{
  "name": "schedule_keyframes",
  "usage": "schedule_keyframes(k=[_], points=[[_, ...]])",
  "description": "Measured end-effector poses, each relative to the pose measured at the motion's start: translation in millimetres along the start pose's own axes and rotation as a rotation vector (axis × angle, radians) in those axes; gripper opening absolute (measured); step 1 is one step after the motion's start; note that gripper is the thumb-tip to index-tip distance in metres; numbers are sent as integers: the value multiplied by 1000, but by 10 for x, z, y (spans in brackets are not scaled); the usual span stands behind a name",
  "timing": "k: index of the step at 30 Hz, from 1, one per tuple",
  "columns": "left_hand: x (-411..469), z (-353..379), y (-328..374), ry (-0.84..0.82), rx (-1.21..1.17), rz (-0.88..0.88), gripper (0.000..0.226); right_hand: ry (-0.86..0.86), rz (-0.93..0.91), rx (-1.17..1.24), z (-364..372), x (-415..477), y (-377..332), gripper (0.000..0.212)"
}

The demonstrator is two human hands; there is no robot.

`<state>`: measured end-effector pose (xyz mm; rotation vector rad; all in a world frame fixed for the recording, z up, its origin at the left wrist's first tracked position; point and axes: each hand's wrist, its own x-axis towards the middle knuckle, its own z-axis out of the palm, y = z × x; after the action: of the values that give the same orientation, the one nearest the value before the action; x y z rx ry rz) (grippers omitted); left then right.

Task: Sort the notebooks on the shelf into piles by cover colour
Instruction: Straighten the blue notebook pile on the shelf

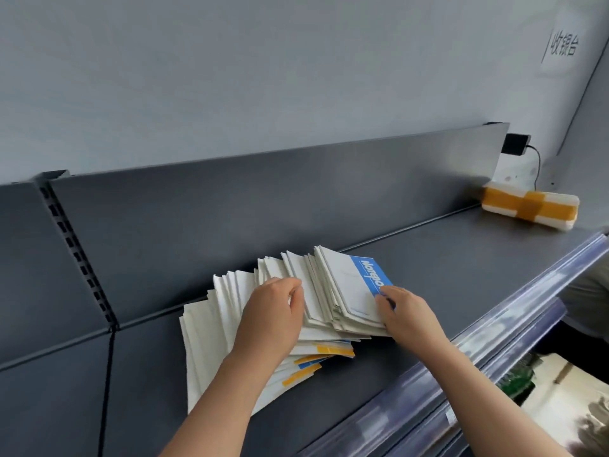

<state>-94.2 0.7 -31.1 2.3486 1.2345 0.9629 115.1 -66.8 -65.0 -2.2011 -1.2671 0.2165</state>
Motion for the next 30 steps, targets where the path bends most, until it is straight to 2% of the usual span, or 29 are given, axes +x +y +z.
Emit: schedule_keyframes(k=[6,9,12,16,19,23,27,30], points=[[106,268,218,13,-12,-118,32,-100,-275,-1,58,215,178,24],[126,332,289,7,32,-189,31,-120,-423,107,69,164,178,26],[155,332,307,0,-41,-278,29,-183,-474,200,47,167,185,33],[155,302,306,16,-46,-364,19,-177,-440,249,28,223,283,31],[134,299,334,122,-27,-417,16,-105,-357,246,28,250,341,19],[89,262,380,212,-77,-482,13,-107,-408,243,66,267,363,18],[60,245,405,172,-127,-527,15,-223,-349,375,60,236,344,30],[13,243,399,121,-225,-530,29,-235,-377,411,46,215,334,30]])
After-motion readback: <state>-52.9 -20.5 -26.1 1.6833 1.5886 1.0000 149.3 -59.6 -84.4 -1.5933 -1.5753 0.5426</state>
